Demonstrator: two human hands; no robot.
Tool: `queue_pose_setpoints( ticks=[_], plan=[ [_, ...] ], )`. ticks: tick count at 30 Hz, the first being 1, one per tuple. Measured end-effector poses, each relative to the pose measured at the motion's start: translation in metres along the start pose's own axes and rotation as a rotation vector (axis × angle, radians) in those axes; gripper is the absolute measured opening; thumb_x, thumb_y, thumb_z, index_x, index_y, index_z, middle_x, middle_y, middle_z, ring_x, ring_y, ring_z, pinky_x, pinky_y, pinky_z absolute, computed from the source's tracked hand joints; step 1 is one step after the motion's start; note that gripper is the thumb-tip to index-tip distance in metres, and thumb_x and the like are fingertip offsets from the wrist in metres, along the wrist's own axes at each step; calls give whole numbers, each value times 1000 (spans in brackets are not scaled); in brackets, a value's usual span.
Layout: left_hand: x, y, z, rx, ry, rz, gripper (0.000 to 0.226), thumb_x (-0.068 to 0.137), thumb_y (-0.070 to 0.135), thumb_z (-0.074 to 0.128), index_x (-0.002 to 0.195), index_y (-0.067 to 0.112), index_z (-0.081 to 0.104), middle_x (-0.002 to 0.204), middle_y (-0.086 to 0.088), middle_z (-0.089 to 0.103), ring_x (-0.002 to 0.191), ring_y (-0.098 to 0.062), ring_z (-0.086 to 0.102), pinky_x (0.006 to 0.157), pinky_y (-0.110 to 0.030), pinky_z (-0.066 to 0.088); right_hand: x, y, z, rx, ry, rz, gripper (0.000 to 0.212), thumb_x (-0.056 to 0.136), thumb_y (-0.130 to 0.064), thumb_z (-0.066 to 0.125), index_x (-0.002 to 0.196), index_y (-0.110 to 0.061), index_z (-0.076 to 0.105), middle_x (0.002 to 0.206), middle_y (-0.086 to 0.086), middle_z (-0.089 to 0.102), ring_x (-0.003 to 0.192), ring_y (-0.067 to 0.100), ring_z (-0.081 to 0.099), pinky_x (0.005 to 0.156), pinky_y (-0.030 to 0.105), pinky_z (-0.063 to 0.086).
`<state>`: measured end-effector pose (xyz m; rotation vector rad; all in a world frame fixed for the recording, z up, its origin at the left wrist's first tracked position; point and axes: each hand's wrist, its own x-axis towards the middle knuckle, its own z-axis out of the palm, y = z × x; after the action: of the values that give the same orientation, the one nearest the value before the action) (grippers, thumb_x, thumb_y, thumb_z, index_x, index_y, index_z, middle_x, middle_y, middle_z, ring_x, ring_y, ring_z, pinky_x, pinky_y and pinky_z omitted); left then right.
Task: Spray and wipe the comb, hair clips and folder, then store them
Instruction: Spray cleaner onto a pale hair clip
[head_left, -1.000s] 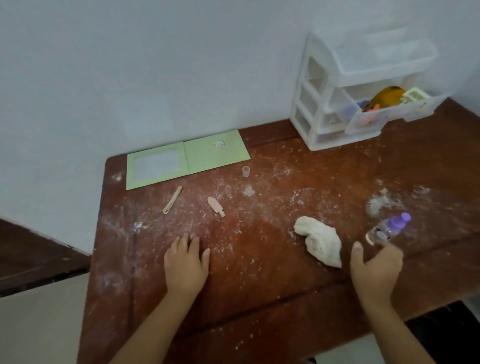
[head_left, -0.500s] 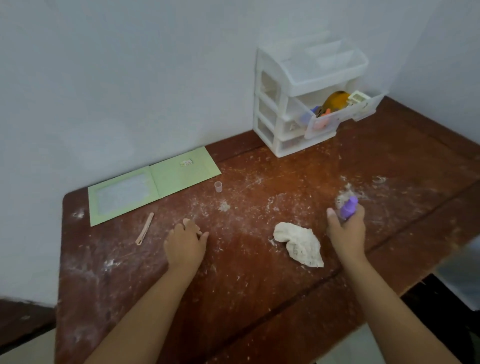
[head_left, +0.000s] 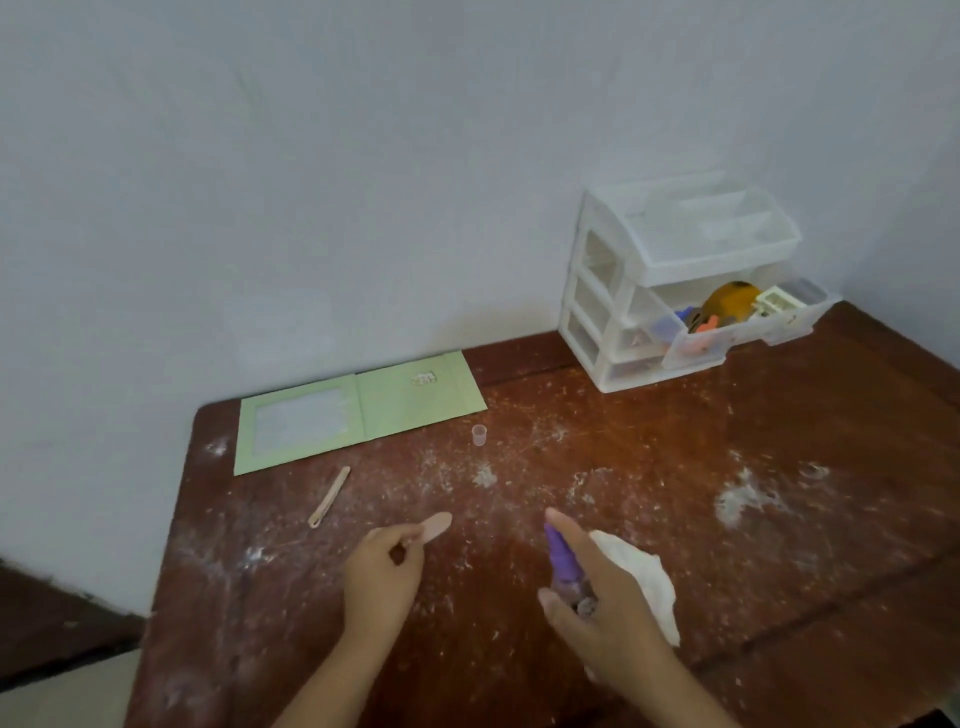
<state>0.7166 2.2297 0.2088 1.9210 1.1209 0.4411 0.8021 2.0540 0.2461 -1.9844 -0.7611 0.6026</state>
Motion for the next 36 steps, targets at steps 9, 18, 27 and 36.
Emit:
queue_pose_setpoints(
  ticks=[9, 18, 27, 36],
  plan=[
    [-86, 3, 5, -440, -4, -115, 50, 77, 0, 67, 50, 42, 69, 60, 8, 70, 53, -7, 64, 65, -26, 55, -18, -1, 16, -273, -160, -239, 60, 87, -19, 49, 114, -54, 9, 109, -34, 40, 97, -15, 49, 79, -3, 33],
    [-117, 22, 17, -594, 112, -218, 38, 75, -8, 65, 71, 29, 62, 50, 9, 68, 47, 0, 62, 53, -11, 51, -18, 17, 21, -399, -199, -386, 49, 73, -27, 44, 122, -29, 41, 98, -10, 63, 79, 5, 59, 58, -1, 41],
    [-125, 26, 27, -727, 206, -290, 18, 76, -9, 63, 74, 8, 66, 45, 2, 66, 45, -3, 62, 48, -10, 50, -2, 37, 8, -288, -125, -264, 47, 89, -12, 51, 132, -18, 33, 116, -6, 55, 79, -12, 45, 64, -5, 34],
    [-125, 34, 28, -812, 227, -332, 21, 80, -8, 59, 70, 10, 64, 47, 0, 67, 49, -6, 65, 47, -12, 50, -11, 29, 11, -342, -175, -406, 58, 81, -9, 56, 130, -30, 32, 112, -13, 52, 87, -3, 59, 66, -8, 28]
  ],
)
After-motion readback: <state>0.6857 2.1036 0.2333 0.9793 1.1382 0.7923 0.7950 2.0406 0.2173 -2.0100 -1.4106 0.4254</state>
